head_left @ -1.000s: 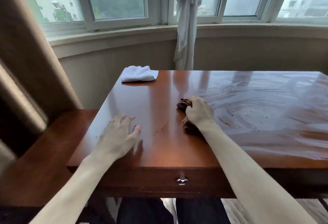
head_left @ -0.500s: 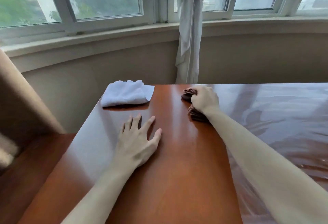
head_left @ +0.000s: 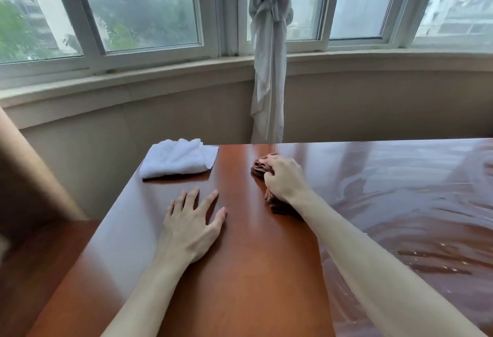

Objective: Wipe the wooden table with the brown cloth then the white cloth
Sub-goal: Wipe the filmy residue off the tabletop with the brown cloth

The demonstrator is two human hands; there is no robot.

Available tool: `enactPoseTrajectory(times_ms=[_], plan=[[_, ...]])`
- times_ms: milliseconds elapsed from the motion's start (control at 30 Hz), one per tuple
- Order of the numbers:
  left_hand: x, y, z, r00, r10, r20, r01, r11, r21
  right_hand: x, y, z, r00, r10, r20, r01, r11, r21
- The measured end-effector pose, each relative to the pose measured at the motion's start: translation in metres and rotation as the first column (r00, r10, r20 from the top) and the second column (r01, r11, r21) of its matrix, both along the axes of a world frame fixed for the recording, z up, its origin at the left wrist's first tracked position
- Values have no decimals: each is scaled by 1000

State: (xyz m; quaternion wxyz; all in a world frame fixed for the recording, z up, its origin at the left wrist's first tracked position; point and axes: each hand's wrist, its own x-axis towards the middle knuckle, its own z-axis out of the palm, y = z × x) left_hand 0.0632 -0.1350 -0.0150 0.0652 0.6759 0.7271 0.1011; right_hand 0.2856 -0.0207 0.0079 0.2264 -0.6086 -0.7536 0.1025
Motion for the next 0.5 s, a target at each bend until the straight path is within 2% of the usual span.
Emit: enactPoseTrajectory(times_ms=[167, 267, 367, 500], plan=[[-3, 0, -1, 999, -24, 22, 25, 999, -36, -10, -123, -6, 994, 108, -27, -107, 994, 22], [-3, -2, -3, 999, -28, 26, 28, 1000, -9, -17, -156, -7, 982, 185, -38, -185, 983, 18], [-4, -1, -4, 999, -34, 34, 34, 999, 18, -18, -128, -1, 982, 183, -45, -183, 983, 4], [-4, -3, -7, 999, -14, 42, 11, 997, 74, -36, -33, 3, 993, 116, -24, -117, 993, -6]])
